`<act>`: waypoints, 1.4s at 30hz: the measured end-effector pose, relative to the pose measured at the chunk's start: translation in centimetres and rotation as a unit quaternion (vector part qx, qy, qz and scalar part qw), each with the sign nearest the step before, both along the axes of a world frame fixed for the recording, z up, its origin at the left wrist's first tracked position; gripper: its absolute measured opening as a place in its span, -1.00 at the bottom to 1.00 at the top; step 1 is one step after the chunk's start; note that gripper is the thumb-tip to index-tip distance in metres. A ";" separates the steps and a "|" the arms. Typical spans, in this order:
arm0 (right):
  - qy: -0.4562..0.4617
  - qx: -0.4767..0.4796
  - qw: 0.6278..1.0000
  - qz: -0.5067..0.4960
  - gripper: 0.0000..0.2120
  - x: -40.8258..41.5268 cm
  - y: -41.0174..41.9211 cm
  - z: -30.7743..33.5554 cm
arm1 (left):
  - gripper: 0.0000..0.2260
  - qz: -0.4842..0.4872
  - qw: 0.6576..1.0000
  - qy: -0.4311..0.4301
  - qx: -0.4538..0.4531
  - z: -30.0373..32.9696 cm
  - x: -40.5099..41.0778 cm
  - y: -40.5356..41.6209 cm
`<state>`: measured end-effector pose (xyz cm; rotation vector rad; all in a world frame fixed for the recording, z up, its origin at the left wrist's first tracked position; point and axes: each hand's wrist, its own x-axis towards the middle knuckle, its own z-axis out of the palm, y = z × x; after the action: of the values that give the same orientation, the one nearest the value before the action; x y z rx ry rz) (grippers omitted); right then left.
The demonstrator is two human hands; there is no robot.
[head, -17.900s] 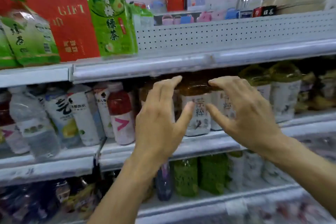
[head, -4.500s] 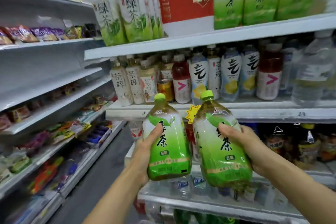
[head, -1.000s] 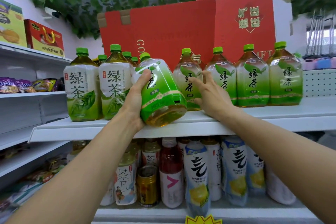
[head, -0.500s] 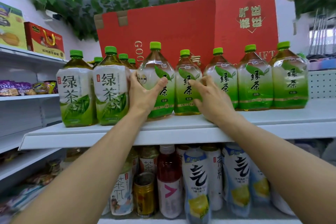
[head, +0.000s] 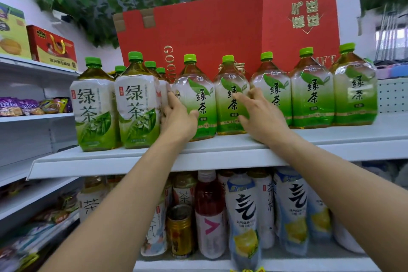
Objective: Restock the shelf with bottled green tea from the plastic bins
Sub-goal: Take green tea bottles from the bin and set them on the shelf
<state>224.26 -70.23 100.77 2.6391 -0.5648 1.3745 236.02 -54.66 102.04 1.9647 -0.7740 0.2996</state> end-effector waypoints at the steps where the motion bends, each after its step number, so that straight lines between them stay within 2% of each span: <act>1: 0.001 0.000 1.000 0.001 -0.44 0.0 0.0 0.0 | -0.25 0.021 0.999 -0.026 0.018 -0.3 0.0 0.1; 5: 0.005 0.009 1.000 0.002 -0.50 -0.2 0.2 0.0 | -0.27 0.022 0.998 -0.044 0.029 -0.1 0.0 0.4; 11: 0.006 0.019 1.000 -0.001 -0.49 -0.3 0.6 0.1 | -0.34 -0.039 0.999 0.029 -0.017 0.6 0.2 0.4; 16: 0.007 0.029 0.999 -0.013 -0.52 -0.7 1.0 0.1 | -0.33 -0.023 0.999 0.035 -0.013 0.4 0.9 -0.1; 20: 0.002 0.041 0.999 -0.009 -0.61 -0.8 0.9 0.2 | -0.19 -0.013 0.999 0.015 0.033 -0.3 1.6 -0.6; 23: 0.009 0.049 0.999 -0.005 -0.67 -0.7 0.8 0.3 | -0.09 -0.031 0.999 0.023 0.034 -0.3 1.9 -0.5; 27: 0.006 0.059 0.998 -0.007 -0.68 -0.5 0.3 0.3 | -0.11 -0.052 0.998 0.032 0.007 -0.4 2.5 -0.9; 33: -0.005 0.064 0.998 -0.011 -0.70 -0.5 0.1 0.2 | -0.09 -0.048 0.998 0.023 0.015 -0.4 2.7 -1.2; 37: 0.005 0.044 0.999 -0.024 -0.70 -0.8 0.6 0.3 | -0.08 -0.019 0.997 -0.003 0.071 -0.3 1.6 -1.0; 40: 0.037 0.032 0.998 -0.033 -0.69 -1.0 1.2 0.5 | -0.13 0.009 0.988 -0.031 0.153 -0.2 0.3 -0.6; 42: 0.073 0.075 0.994 -0.024 -0.66 -1.5 1.8 0.6 | -0.17 0.006 0.977 -0.042 0.211 -0.5 -0.8 0.2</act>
<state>222.74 -68.43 101.37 2.7944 -0.7329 1.1553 235.19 -54.44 101.57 2.3665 -0.9384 0.2402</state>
